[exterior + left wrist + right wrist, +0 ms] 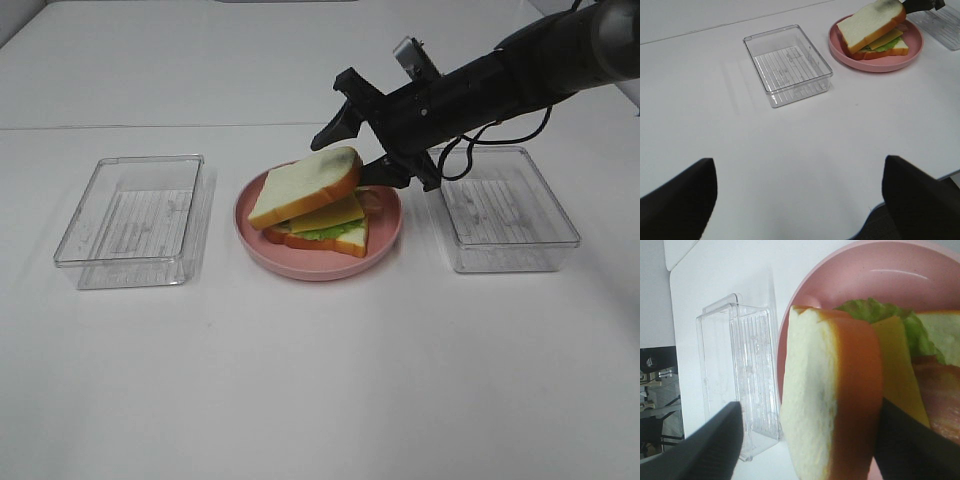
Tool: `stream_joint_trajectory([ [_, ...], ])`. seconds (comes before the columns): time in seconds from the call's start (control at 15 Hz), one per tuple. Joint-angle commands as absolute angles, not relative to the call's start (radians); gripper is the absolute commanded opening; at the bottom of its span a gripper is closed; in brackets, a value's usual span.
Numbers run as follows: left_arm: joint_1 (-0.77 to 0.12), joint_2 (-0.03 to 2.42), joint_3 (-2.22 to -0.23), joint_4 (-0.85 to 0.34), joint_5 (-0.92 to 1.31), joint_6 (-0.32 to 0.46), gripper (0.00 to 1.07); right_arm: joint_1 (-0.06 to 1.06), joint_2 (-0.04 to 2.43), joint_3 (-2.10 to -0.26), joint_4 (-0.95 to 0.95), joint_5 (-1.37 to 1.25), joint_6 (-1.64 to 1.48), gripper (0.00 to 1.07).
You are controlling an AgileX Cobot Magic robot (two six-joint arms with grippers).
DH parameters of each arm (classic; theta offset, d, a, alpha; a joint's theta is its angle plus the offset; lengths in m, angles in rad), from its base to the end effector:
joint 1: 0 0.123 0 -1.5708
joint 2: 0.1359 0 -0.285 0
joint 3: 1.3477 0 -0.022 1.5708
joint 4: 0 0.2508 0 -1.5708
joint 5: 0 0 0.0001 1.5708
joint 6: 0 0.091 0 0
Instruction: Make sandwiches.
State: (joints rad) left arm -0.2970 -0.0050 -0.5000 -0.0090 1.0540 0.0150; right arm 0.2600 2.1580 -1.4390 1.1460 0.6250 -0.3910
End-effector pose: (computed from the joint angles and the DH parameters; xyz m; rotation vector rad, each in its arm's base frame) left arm -0.0053 0.0009 0.2778 0.3170 2.0129 -0.1880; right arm 0.4229 0.1628 0.1450 0.2836 2.6037 1.0669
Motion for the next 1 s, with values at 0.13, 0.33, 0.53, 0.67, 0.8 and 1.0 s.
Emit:
stream_joint_trajectory([
  [0.13, -0.298, -0.025, -0.498, -0.011, 1.044, 0.013, 0.85, 0.257, 2.148, -1.437, 1.006, 0.625, -0.293, 0.75],
  [0.33, -0.298, -0.025, -0.498, -0.011, 1.044, 0.013, 0.85, 0.257, 2.135, -1.437, 0.846, 0.629, -0.201, 0.76],
  [0.53, -0.298, -0.025, -0.498, -0.011, 1.044, 0.013, 0.85, 0.257, 2.057, -1.437, 0.645, 0.631, -0.132, 0.76],
  [0.67, -0.298, -0.025, -0.498, -0.011, 1.044, 0.013, 0.85, 0.257, 1.991, -1.437, 0.502, 0.664, -0.086, 0.76],
  [0.8, -0.298, -0.025, -0.498, -0.011, 1.044, 0.013, 0.85, 0.258, 1.899, -1.437, 0.352, 0.762, -0.063, 0.76],
  [1.0, -0.298, -0.025, -0.498, -0.011, 1.044, 0.013, 0.85, 0.258, 1.797, -1.437, 0.22, 0.962, 0.0, 0.76],
])
